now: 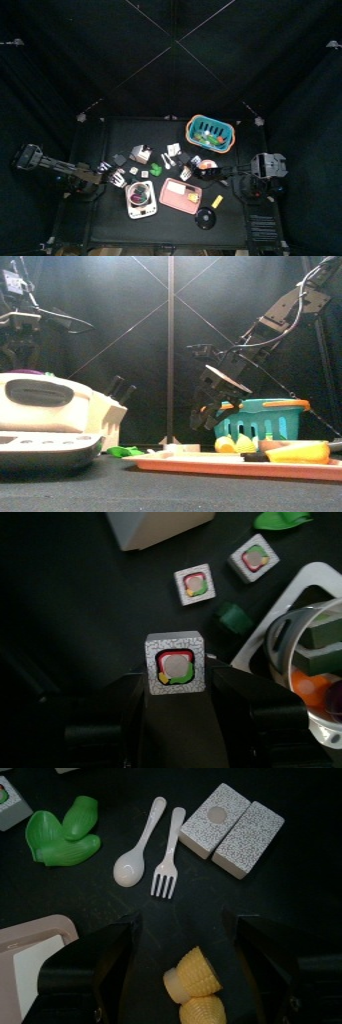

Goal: Place white sushi piece above stove

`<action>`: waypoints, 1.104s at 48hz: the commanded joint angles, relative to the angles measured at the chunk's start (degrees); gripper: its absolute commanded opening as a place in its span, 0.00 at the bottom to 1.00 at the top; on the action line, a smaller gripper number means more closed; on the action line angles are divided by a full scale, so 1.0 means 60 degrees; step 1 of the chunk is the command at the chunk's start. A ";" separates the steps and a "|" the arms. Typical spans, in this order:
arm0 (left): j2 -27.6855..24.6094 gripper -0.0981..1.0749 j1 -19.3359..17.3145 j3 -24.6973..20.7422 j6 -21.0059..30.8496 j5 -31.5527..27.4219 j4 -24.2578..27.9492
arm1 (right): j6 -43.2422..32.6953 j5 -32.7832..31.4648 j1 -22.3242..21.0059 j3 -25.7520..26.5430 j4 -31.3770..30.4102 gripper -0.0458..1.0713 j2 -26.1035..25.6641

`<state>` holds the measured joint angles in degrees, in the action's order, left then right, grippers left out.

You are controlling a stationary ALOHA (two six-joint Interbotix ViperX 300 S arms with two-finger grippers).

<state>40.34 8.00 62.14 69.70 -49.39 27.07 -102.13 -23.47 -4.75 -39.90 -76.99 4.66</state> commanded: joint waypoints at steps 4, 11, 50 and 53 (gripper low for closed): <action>0.0132 0.68 -0.1069 0.0674 -0.0044 0.1465 0.0249 | 0.0015 -0.0029 -0.0044 0.0308 0.0044 0.89 -0.0059; 0.0088 0.68 -0.1406 0.0967 -0.0044 0.2183 0.0249 | 0.0015 -0.0029 -0.0059 0.0308 0.0029 0.89 -0.0015; -0.1685 0.71 -0.1626 0.1216 -0.0029 0.3809 0.0220 | 0.0015 -0.0029 -0.0059 0.0308 0.0044 0.89 0.0015; -0.1787 0.73 -0.1641 0.1187 -0.0029 0.3853 0.0234 | 0.0015 -0.0029 -0.0059 0.0308 0.0029 0.89 0.0029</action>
<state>30.32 -1.58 70.22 69.52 -26.81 28.21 -102.04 -23.47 -4.92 -39.11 -76.64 5.80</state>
